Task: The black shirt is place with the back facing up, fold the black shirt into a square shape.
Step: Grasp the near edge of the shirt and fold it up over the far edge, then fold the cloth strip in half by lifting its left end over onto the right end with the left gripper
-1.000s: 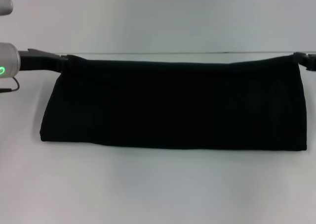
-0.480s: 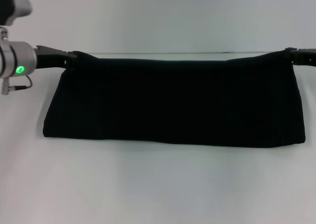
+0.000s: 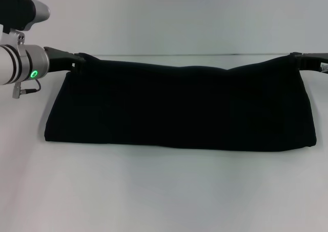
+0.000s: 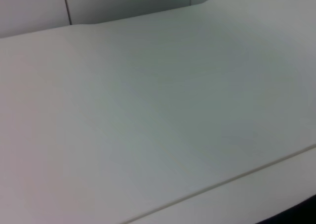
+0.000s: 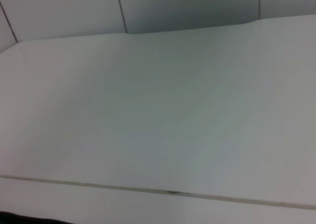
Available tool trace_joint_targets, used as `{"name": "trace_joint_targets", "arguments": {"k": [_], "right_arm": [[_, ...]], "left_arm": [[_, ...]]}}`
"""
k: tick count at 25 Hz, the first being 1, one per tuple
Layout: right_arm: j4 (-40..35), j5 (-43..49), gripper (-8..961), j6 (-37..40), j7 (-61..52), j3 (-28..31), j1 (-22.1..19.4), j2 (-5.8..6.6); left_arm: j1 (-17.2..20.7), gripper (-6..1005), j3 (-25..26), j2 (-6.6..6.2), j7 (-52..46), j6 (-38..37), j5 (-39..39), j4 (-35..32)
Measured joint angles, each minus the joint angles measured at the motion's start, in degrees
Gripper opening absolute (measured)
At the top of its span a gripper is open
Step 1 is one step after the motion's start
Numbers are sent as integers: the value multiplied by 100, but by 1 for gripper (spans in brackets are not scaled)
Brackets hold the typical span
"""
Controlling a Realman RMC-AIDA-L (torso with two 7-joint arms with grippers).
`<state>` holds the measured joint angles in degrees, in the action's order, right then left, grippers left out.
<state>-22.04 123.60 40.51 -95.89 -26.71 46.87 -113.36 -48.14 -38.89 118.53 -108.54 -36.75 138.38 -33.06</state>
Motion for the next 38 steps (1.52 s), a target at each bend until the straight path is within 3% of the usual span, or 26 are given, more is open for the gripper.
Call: {"name": "trace_joint_targets", "arguments": {"k": [15,22,26,30,34,38], "right_arm": [[-10,6,-1,-63,-48,6,7,59],[-6,26,-1,-100,-39,-5,34,9],[-56,32,133,-330,-53,-64,32,-37],[-77,24,232,-616,-69,-55,18,-57],[-122,23,319,-450,-286,-38,-17,7],[-317,23,406,453,-789,-52,-178,156]], "left_arm": [[-43,6,-4,-24,-18,219,-11,10],[-90,6,-9,55,-64,485,-16,10],[-138,7,-14,90,-64,645,-16,97],[-150,123,-11,91,-64,822,-10,209],[-54,247,44,91,-388,933,-7,119],[224,372,25,42,-958,45,46,-400]]}}
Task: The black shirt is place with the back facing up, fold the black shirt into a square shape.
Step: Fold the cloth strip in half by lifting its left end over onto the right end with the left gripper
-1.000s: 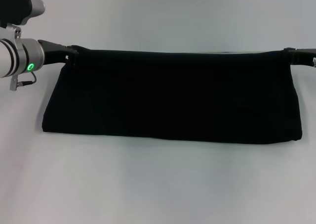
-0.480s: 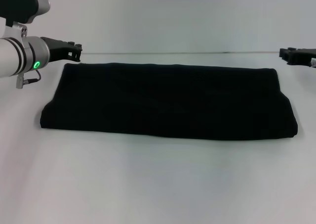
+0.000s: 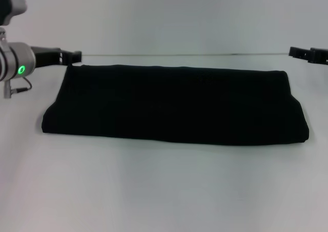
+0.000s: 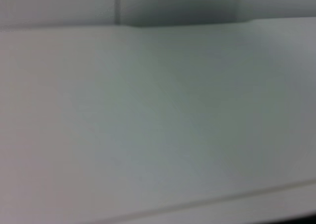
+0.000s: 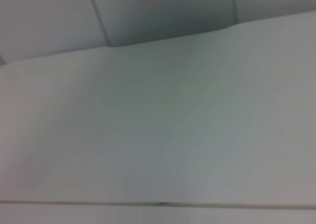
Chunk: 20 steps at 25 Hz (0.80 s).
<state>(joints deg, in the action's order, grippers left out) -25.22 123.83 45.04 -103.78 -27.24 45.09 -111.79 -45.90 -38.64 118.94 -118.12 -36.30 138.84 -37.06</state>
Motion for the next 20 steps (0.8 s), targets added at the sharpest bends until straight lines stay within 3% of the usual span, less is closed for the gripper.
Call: {"name": "trace_joint_targets", "arguments": {"k": [6,10,12,20], "right_arm": [[-591,5,650,1732,-750,4,-471,125],[-733,-3,775,2495,-980,68,-765,212],[-741,-4,808,2799,-1067,71,-891,276],[-728,-11,806,3091,-1093,169,-1177,332]], "left_arm": [[594,550,-13,-13,-734,-2545,4,-1270],[889,718,23,-69,-1043,-3412,5,-1745],[1040,811,39,-95,-1180,-3669,7,-1867],[1326,909,89,-42,-1229,-3298,304,-1786]]}}
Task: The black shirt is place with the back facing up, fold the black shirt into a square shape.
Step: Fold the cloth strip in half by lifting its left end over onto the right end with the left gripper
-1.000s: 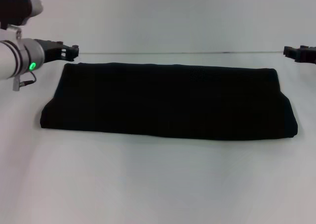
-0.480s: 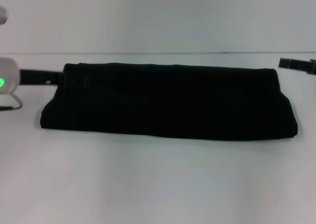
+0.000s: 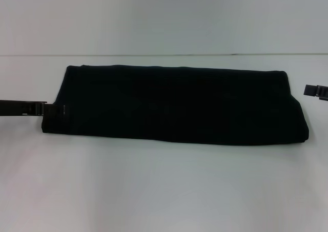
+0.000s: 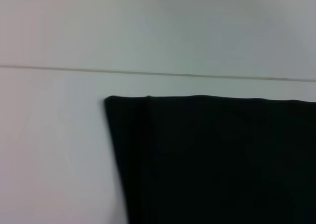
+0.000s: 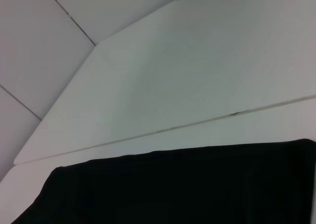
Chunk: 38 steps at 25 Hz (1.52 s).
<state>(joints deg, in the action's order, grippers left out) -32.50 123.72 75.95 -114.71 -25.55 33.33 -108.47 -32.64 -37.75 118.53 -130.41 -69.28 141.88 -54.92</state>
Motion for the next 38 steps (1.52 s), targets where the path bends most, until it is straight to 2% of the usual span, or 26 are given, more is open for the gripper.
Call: {"name": "trace_joint_targets", "arguments": {"k": [6,12,23,28,38], "right_arm": [[36,16,804,-68,35,24,-10,-45],[42,26,802,-131,36,31,-11,-49],[53,40,799,-264,48,-21,-11,-51],[58,204,797,-266,28,-116,-10,-51],[317,705,787,-221,6,-264,41,-70]], "left_arm": [[-53,908,-3,-9,11,431,122,342],[-134,908,-56,-23,33,519,257,536],[-150,909,-211,-17,254,145,348,521],[-159,774,-204,-16,296,136,338,524],[-194,339,-206,-31,298,174,362,534]]}}
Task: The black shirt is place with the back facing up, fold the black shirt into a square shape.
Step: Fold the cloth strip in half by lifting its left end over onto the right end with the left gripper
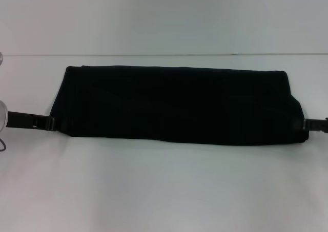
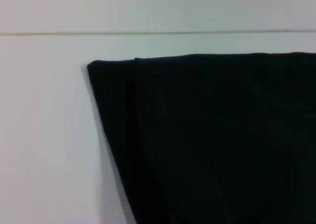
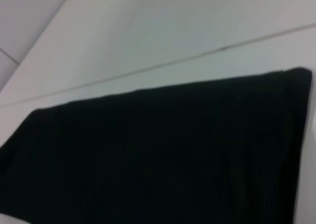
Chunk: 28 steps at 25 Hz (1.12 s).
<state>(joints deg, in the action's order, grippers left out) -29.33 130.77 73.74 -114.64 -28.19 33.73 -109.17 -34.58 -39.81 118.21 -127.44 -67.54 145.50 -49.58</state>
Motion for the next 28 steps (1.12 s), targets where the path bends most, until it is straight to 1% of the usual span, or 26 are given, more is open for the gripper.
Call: {"name": "trace_joint_targets", "arguments": {"k": [2,5,9,13,15,24,28], "right_arm": [[36,27,785,-6,0,-44,1,-18],[60,32,738,-45,4,-74,3,-35],[61,35,676,-90,33,-87,32,-91],[61,37,614,-134,42,-150,30,-110],[61,37,529,-143,47,-155,2,-111],[59,34,158,-159,135,-114,-47,-113],[38,1,81,-171,194,-78,-75,-113]], "left_arm": [[-4,271,8,0,0,0,0,5],[-5,187,17,0,0,0,0,7],[-5,75,7,0,0,7,1,10],[-5,34,13,-4,0,7,1,10],[-5,13,16,-7,0,7,1,10],[-5,17,-9,-9,5,14,1,18],[-3,19,21,-9,44,5,-7,47]]}}
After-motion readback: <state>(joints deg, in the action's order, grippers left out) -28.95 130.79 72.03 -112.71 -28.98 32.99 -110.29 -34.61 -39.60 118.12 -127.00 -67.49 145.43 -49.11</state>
